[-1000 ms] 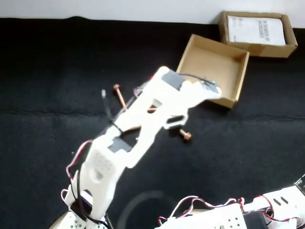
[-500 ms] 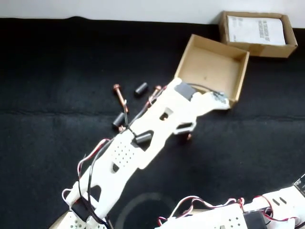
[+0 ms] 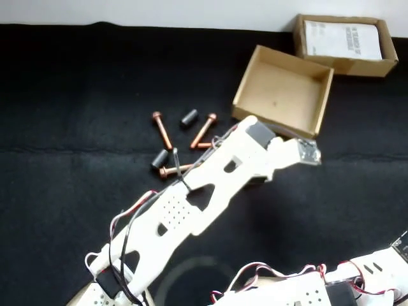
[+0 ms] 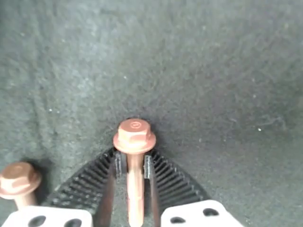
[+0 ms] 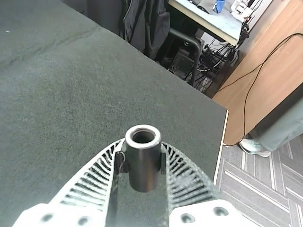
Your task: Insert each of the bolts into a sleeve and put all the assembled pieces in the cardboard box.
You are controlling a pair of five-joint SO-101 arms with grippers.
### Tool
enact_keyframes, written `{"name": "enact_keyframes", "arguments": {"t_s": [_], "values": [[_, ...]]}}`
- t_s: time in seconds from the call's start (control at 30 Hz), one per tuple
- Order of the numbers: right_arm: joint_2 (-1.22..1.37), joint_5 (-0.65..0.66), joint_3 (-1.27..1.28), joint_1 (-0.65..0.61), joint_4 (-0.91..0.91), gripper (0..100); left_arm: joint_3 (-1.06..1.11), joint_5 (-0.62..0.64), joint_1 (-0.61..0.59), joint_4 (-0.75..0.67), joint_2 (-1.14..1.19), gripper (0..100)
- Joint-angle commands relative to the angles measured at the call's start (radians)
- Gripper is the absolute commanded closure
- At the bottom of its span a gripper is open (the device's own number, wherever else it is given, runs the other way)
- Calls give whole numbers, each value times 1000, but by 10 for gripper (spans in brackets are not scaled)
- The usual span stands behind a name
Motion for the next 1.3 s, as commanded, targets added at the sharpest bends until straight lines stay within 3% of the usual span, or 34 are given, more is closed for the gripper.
{"name": "enact_keyframes", "arguments": {"t_s": [0.0, 0.37, 0.67, 0.97, 1.27], "values": [[-21, 14, 44, -65, -19, 986, -84, -6, -2, -11, -19, 992], [-21, 11, 133, -305, -16, 990, -404, 2, 36, 80, -193, 992], [-21, 2, 131, -751, -21, 990, -403, 453, 25, 80, -453, 992], [-21, -377, 102, -1155, -22, 990, -403, 652, -104, 81, -584, 992], [-19, -554, 61, -1518, -22, 990, -403, 954, -203, 84, -730, 992]]}}
